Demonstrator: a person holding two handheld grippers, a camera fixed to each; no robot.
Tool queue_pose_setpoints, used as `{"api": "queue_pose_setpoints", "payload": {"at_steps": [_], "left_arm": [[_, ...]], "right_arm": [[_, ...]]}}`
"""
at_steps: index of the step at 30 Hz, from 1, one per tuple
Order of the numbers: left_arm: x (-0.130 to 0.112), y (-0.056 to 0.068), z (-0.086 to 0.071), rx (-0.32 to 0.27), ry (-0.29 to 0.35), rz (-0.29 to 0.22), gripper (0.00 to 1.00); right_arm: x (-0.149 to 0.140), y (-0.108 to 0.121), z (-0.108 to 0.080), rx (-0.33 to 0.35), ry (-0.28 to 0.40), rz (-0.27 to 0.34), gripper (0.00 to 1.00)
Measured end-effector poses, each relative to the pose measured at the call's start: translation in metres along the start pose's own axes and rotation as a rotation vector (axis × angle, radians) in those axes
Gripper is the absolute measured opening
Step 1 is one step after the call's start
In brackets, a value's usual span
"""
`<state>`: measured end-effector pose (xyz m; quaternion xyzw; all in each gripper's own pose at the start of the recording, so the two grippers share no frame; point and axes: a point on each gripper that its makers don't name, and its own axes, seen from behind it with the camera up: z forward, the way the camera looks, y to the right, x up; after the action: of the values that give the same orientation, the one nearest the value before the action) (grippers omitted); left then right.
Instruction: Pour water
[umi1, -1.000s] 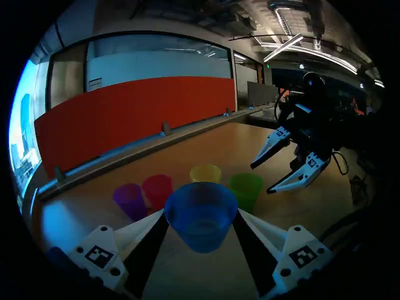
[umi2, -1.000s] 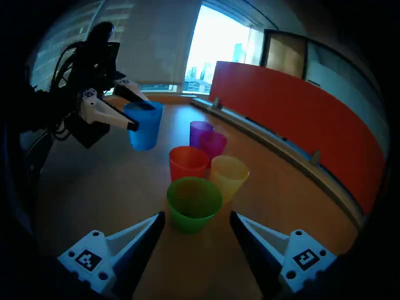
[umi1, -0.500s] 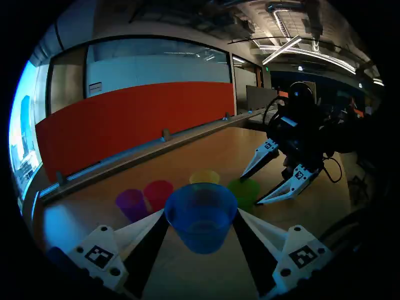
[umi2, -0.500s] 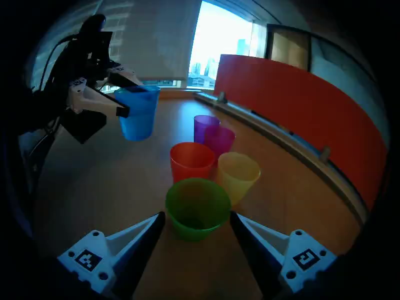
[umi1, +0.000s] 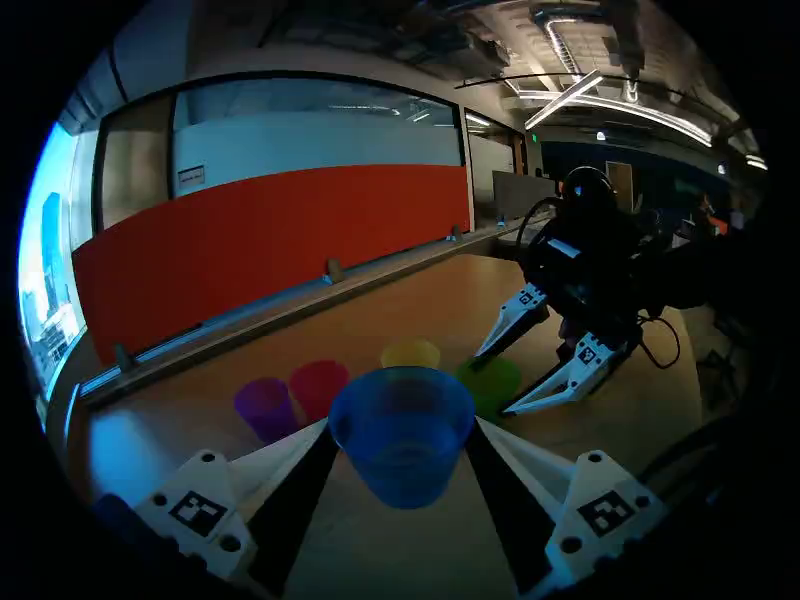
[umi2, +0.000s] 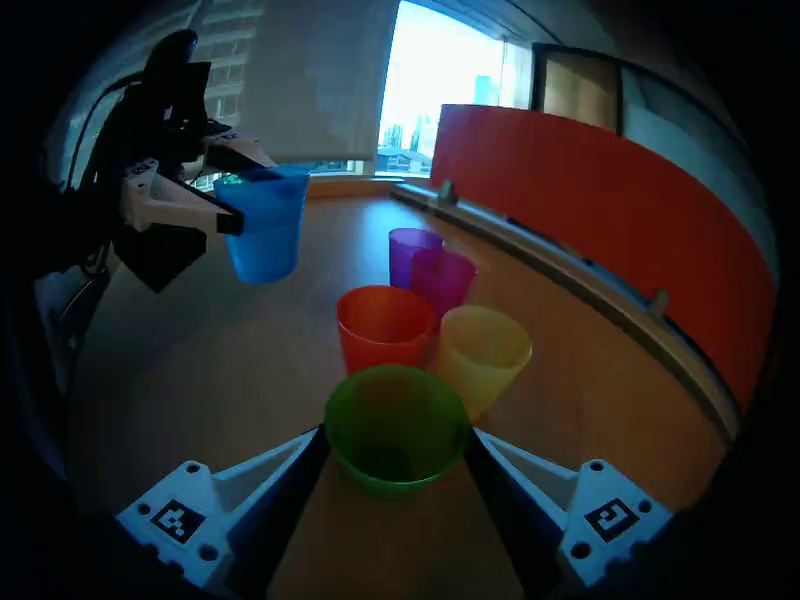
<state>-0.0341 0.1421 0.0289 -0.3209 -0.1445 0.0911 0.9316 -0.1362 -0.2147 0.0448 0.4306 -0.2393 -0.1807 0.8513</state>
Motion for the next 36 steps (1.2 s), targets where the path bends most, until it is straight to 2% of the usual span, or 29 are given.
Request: {"api": "queue_pose_setpoints", "payload": {"at_steps": [8, 14, 23, 36], "left_arm": [[-0.002, -0.001, 0.000, 0.002, -0.001, 0.006, 0.86], [-0.002, -0.003, -0.001, 0.005, 0.002, -0.003, 0.86], [0.002, -0.004, -0.006, 0.020, 0.019, -0.012, 0.86], [0.016, 0.005, -0.020, 0.032, 0.060, -0.013, 0.86]], "right_arm": [[-0.001, -0.001, 0.003, 0.007, -0.005, 0.009, 0.92], [0.002, -0.003, 0.001, 0.009, 0.005, 0.032, 0.91], [0.030, -0.009, -0.013, -0.008, 0.090, 0.061, 0.91], [0.073, -0.022, -0.044, -0.042, 0.234, 0.077, 0.91]]}}
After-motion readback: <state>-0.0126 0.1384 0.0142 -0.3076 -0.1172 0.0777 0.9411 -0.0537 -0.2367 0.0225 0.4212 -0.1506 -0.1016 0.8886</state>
